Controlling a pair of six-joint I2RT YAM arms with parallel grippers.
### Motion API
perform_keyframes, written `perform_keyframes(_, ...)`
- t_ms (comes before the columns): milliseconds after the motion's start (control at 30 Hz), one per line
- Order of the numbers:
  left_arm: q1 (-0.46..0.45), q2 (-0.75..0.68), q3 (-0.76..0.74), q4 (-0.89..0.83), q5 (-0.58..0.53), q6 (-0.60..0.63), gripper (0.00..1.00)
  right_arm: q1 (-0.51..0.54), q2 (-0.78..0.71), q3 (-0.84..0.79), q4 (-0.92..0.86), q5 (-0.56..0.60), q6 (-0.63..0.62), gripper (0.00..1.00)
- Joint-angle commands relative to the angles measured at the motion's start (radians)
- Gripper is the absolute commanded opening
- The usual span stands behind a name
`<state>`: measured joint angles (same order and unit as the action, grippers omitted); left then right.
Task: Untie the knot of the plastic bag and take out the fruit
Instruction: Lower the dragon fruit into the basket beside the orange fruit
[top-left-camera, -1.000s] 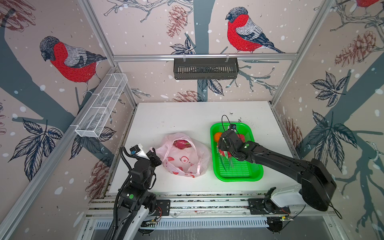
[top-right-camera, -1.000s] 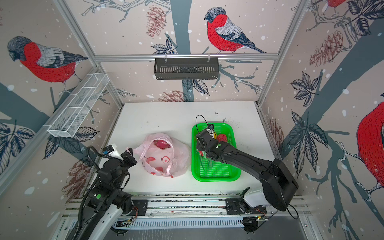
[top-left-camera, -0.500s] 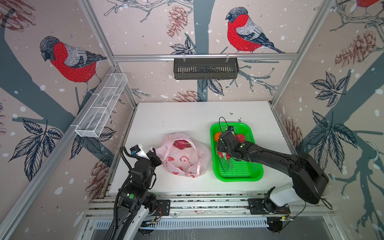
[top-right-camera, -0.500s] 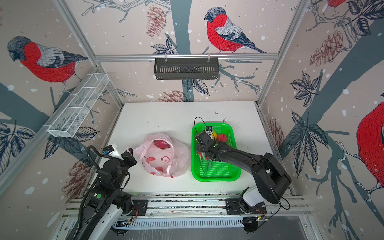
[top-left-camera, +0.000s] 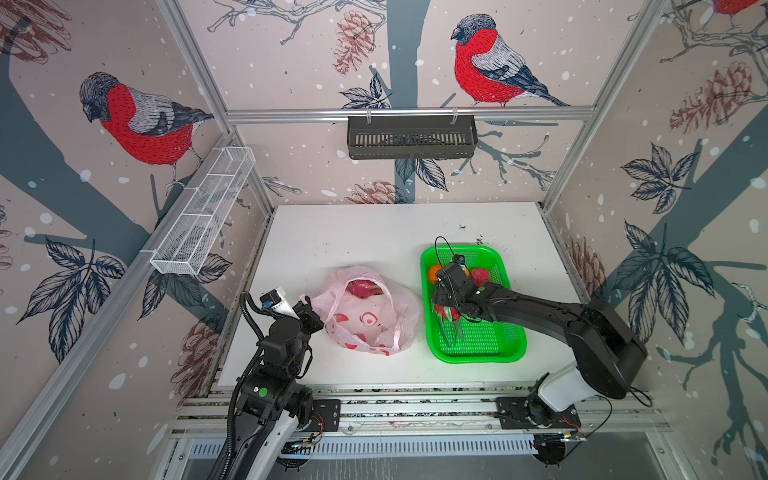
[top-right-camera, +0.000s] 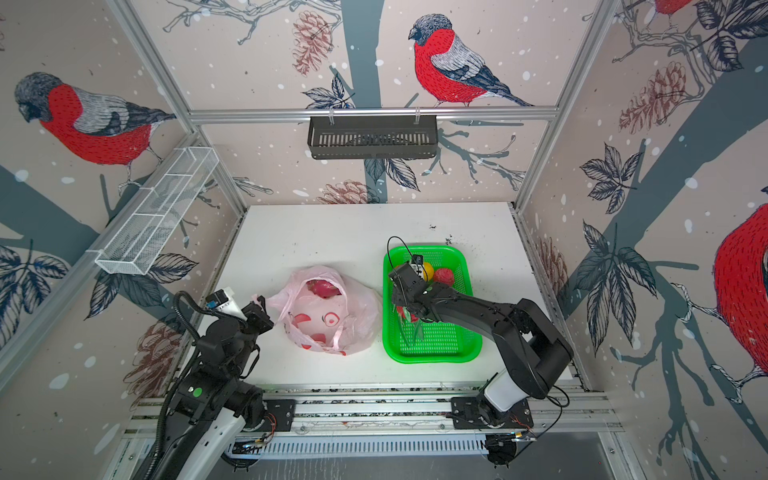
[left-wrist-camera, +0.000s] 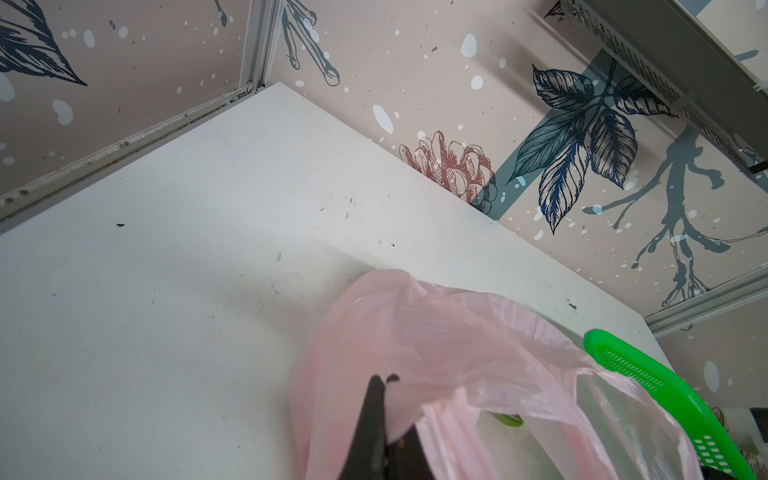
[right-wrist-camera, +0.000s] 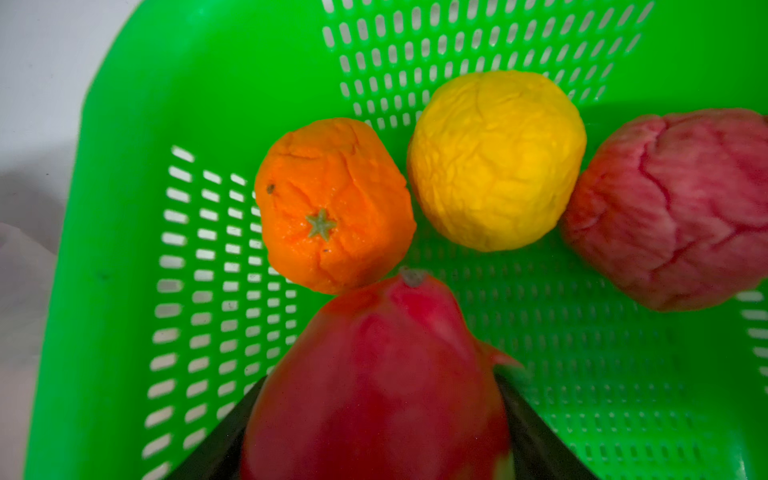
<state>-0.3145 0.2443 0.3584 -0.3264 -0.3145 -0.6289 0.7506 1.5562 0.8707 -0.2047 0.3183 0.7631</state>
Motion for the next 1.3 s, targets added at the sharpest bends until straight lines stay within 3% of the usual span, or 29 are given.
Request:
perform_keyframes(0,-0.001,0.001,-0.001,0.008,-0.004,0.001,0.0,-0.001,0.007,0.0,0.036,0.008,0.013,0.3)
perform_keyframes(433,-0.001,0.007,-0.002,0.012,-0.001,0.002,0.0,-0.004,0.033,-0.002,0.037,0.008,0.016,0.4)
perform_keyframes(1267,-0.001,0.003,-0.004,0.01,0.001,0.003,0.0,-0.005,0.044,-0.001,0.028,0.018,0.031,0.77)
